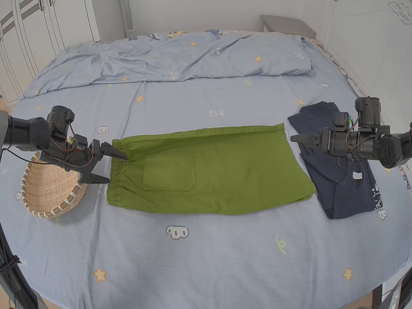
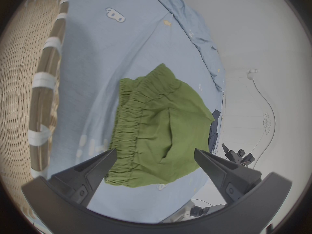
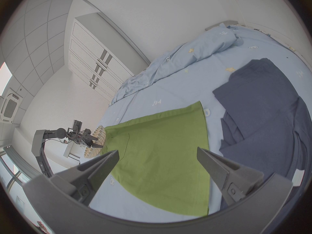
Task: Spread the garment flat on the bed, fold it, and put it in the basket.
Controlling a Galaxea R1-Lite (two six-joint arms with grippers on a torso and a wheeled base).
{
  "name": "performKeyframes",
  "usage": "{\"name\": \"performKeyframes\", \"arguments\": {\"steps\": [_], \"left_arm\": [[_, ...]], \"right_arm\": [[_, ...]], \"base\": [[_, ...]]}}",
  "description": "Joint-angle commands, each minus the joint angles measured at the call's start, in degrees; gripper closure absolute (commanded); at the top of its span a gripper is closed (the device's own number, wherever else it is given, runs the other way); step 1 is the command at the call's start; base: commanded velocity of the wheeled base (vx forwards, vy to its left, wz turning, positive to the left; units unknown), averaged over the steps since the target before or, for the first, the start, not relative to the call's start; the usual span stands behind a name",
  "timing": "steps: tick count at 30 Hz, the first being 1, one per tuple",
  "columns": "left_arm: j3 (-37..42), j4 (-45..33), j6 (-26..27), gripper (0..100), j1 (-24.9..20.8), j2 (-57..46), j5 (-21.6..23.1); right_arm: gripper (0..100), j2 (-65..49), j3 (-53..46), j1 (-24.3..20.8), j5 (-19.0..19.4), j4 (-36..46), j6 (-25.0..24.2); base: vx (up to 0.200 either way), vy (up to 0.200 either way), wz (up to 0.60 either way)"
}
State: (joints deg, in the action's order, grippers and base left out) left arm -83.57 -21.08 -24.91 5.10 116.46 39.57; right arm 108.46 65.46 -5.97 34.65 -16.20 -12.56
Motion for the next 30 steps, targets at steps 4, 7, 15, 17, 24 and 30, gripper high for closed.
{"name": "performKeyframes", "arguments": {"steps": [4, 7, 15, 17, 24, 30], "left_arm": [[16.1, 16.1, 2.9, 0, 2.7, -4.0, -0.5], [17.8, 20.1, 2.8, 0, 2.2, -3.6, -0.5], [22.3, 30.9, 2.8, 0, -0.7, -0.1, -0.5], [23.4, 34.5, 2.8, 0, -1.7, 1.8, -0.7], [25.5, 40.4, 2.7, 0, -1.8, 3.2, -0.7], [25.1, 40.6, 2.8, 0, -1.0, 3.0, -0.7]], "right_arm": [[0, -8.8, -9.7, -0.3, -0.1, -0.2, 0.1], [0, -9.1, -10.3, -1.0, -0.1, -0.2, 0.5], [0, -8.9, -10.2, -0.6, -0.2, -1.1, 0.6], [0, -8.7, -10.2, -0.5, -0.2, -1.1, 0.5], [0, -8.9, -10.2, -0.6, 0.0, -1.1, 0.3], [0, -8.6, -10.3, -1.2, 0.1, -1.1, 0.4]], "base": [[0.0, 0.0, 0.0], [0.0, 0.0, 0.0], [0.0, 0.0, 0.0], [0.0, 0.0, 0.0], [0.0, 0.0, 0.0], [0.0, 0.0, 0.0]]}}
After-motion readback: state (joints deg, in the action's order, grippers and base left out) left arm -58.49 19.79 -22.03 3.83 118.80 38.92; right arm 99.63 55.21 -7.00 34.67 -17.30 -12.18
